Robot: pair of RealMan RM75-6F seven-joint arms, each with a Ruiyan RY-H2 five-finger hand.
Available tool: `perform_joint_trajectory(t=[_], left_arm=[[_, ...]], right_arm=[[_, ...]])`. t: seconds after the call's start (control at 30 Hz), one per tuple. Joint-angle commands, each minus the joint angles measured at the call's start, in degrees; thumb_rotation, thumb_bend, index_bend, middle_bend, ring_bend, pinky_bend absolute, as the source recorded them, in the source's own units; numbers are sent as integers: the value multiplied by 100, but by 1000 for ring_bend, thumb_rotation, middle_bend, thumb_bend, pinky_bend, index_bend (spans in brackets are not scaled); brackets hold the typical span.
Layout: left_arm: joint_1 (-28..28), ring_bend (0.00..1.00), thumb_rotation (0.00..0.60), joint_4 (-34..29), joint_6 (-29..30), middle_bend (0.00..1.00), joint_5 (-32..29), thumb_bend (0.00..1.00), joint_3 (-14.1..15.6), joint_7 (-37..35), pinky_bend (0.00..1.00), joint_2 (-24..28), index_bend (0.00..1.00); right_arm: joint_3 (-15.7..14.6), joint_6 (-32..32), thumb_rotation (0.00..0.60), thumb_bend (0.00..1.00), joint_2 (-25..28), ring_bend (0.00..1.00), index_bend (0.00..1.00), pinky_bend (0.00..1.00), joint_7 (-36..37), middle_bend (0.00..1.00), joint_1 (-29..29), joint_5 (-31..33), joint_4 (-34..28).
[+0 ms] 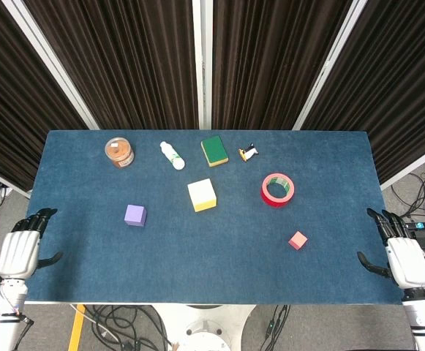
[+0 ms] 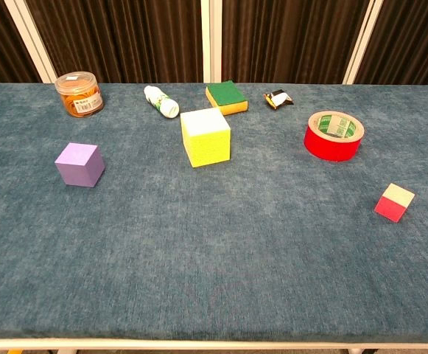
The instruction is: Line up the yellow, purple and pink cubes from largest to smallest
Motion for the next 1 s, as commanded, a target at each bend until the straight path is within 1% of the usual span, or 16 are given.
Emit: perform_joint_trajectory(t=[0.03,0.3,0.5,0.6,0.67,0.7,0.8,0.87,0.97,1.0], left_arm=[[1,243,600,27,50,264,-13,127,-19,50,267,-42,216],[32,243,600,112,233,264,68,127,-23,146,267,-125,216],[26,243,600,110,237,264,62,126,-21,201,267,-131,216],[21,243,600,83,239,264,73,126,-24,173,267,-116,215],[17,243,600,69,231,264,68,126,-32,115,267,-96,215],[14,243,600,68,223,264,56,127,-41,90,267,-86,215],[19,243,600,62,246,264,49,126,-60,43,267,-63,215],[34,243,600,43,285,264,83,126,-51,14,267,-46,215],[62,243,600,5,320,264,110,126,-35,-55,267,-11,216],[72,243,600,-1,328,264,99,126,-36,-67,267,3,215]], right_arm=[[22,-4,600,206,-5,0,0,0,35,123,-18,-28,18],[61,20,600,207,-25,0,6,0,110,126,-127,-69,80],[85,36,600,206,-4,0,6,0,150,130,-179,-144,89],[110,-24,600,207,28,0,6,0,171,137,-118,-247,70],[172,-164,600,207,65,0,6,0,154,143,46,-373,20],[206,-278,600,207,84,0,6,0,129,146,157,-432,-17],[345,-881,600,207,149,0,6,0,39,151,651,-548,-189],[485,-1404,600,204,131,0,6,0,-28,157,1066,-546,-264],[768,-2201,600,200,-65,0,6,0,-52,155,1709,-353,-199],[865,-2449,600,185,-163,0,6,0,-59,152,1913,-264,-132]])
